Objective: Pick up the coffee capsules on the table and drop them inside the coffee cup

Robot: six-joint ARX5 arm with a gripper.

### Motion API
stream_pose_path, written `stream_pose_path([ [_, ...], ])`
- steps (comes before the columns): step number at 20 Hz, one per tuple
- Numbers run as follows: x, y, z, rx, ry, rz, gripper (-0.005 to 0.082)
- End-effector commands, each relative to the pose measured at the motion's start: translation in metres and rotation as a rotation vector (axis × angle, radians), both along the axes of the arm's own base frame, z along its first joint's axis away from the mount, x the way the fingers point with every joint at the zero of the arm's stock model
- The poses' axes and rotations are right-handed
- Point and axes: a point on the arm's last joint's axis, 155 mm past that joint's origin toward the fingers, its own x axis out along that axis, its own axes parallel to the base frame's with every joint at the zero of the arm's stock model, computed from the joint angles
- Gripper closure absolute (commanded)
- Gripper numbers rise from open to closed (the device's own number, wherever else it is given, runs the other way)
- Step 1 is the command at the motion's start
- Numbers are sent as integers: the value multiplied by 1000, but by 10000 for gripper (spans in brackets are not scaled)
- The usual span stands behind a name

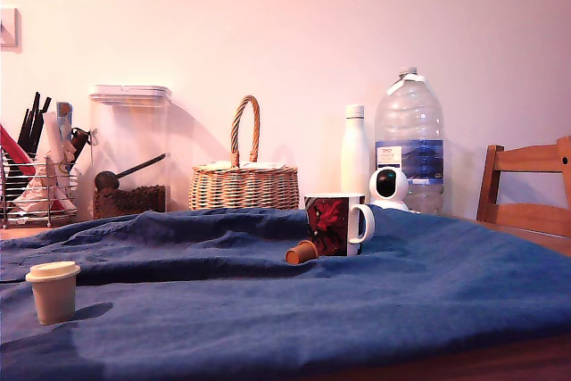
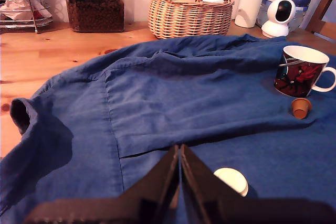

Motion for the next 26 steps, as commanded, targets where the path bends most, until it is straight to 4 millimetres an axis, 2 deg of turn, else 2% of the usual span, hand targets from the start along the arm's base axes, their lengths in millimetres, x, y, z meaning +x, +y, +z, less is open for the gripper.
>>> stream_pose_path([
  [1,-6,1,-15,3,43,5,790],
  [8,-5,1,-13,2,36,4,790],
  [13,-3,-7,6,-15,-40,-38,790],
  [16,-4,-11,7,-21,-45,-63,790],
  [21,-6,-23,-6,-86,57,-110,790],
  [26,-5,-29,-36,-44,202,-146,790],
])
